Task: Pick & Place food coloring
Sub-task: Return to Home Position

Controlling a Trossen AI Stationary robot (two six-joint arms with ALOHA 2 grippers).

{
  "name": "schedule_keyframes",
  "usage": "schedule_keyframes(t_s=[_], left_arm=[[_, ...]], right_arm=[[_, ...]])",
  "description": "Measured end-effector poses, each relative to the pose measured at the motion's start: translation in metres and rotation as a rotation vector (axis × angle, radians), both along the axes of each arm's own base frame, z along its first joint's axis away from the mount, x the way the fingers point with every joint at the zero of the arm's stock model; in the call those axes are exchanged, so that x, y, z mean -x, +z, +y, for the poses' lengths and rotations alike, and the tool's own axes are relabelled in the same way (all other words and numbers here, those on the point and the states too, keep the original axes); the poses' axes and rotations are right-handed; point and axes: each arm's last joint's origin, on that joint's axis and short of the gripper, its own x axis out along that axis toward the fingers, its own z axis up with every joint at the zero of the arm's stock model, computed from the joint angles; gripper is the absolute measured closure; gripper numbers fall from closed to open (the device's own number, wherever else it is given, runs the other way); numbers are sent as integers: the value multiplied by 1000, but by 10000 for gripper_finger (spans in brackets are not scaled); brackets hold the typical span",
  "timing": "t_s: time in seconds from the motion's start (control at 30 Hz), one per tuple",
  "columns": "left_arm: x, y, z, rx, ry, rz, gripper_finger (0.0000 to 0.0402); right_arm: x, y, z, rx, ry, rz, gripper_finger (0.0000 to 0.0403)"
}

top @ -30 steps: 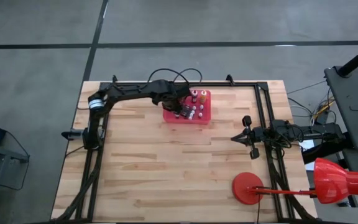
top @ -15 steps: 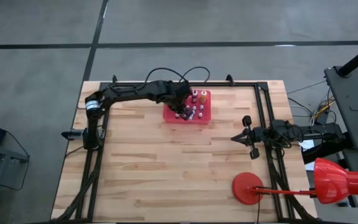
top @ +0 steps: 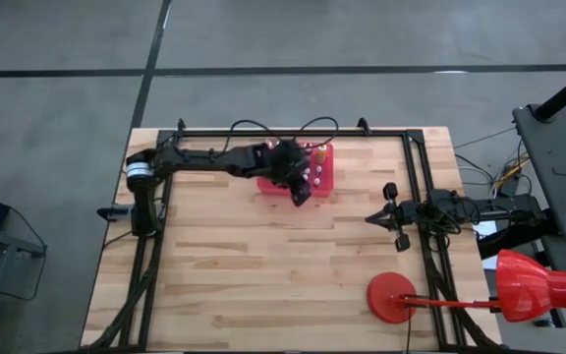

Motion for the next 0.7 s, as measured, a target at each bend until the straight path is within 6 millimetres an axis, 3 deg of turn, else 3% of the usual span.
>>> schedule_keyframes(t_s=[0.27,0.7], left_arm=[[38,-2,-14,-31,-12,-133,401],[96,32,-32,-345,-175,-332,401]], right_arm=[[0,0,0,1,0,0,394],[0,-1,0,2,3,6,394]])
